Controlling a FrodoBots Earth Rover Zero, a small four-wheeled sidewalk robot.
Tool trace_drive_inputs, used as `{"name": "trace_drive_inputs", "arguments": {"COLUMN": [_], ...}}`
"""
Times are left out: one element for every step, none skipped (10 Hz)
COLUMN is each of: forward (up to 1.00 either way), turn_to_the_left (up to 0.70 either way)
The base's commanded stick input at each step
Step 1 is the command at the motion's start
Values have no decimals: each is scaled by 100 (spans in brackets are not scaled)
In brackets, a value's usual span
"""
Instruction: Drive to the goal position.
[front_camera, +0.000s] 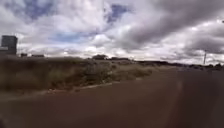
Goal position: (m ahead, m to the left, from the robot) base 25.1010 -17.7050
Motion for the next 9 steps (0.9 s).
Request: {"name": "trace_drive_inputs", "arguments": {"forward": [100, 100, 100, 100, 100, 100, 100, 100, 100], "turn_to_the_left": [-36, -36, -36, -36, -36, -36, -36, -36, -36]}}
